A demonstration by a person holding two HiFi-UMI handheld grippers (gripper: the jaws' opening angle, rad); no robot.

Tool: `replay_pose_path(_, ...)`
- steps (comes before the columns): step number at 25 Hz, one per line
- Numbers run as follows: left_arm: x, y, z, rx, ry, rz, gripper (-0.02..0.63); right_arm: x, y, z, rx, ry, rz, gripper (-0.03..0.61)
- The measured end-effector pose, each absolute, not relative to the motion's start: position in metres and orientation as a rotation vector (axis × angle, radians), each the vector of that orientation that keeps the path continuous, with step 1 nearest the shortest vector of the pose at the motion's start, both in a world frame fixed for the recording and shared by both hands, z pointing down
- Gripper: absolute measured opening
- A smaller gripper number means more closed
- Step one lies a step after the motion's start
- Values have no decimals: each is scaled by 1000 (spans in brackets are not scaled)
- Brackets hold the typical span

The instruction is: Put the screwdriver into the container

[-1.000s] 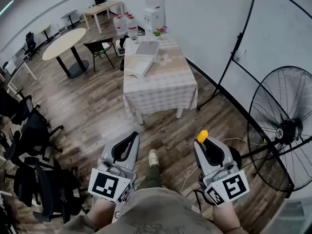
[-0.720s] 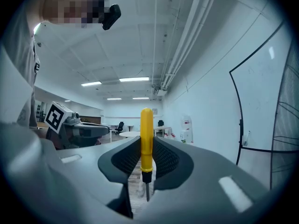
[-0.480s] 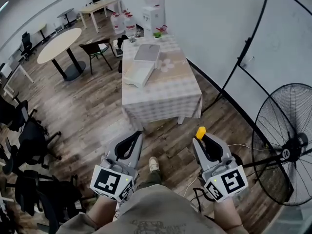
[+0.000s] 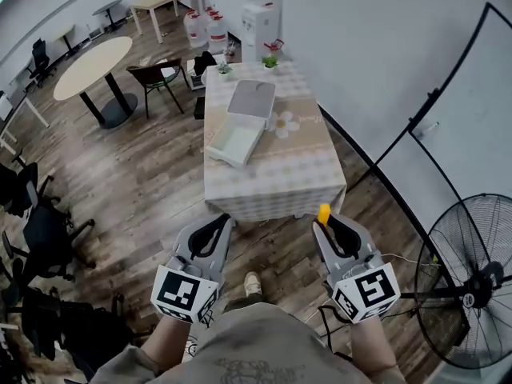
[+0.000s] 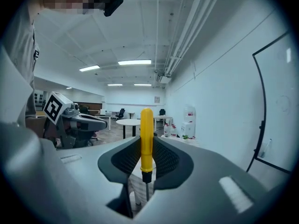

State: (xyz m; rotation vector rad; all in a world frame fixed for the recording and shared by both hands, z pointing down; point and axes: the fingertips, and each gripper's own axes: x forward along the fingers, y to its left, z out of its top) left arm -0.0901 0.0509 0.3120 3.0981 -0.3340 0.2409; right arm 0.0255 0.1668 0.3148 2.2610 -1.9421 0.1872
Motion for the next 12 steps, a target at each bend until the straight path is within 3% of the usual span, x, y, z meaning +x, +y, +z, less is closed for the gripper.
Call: replay_pose_path(12,-41,-57,334,3058,-376,304,0,83,44,336,2121,-1936,238,104)
